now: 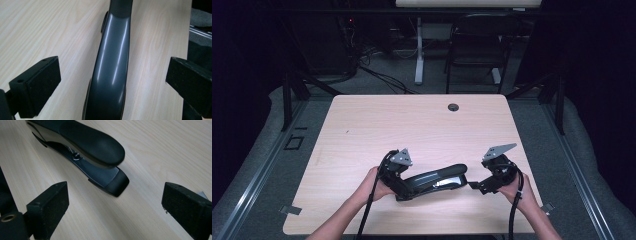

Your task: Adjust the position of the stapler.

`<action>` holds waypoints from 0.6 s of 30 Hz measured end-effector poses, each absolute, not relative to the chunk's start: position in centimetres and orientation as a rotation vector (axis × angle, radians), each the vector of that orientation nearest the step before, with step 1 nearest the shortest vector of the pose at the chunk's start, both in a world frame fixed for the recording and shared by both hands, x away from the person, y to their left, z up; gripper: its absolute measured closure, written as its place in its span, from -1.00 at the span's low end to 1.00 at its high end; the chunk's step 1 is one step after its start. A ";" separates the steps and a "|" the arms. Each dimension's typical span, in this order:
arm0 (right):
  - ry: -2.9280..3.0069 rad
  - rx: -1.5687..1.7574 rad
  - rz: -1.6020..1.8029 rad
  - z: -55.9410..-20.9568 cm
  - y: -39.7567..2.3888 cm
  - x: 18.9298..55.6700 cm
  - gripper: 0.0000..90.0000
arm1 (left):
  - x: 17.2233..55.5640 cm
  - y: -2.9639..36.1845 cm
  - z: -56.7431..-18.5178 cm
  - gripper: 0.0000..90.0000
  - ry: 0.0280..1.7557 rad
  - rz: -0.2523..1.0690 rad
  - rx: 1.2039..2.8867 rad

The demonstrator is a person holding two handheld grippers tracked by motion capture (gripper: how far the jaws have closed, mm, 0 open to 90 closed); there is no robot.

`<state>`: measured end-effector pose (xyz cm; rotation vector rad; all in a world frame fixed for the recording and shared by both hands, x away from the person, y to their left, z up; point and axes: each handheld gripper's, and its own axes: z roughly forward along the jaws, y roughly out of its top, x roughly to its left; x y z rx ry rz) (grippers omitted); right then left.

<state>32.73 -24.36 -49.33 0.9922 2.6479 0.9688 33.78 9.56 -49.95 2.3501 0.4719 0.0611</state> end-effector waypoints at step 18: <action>2.718 0.887 1.008 -48.7 -20.4 35.1 -0.39 | 32.2 10.7 -52.1 -0.57 0.554 0.043 2.413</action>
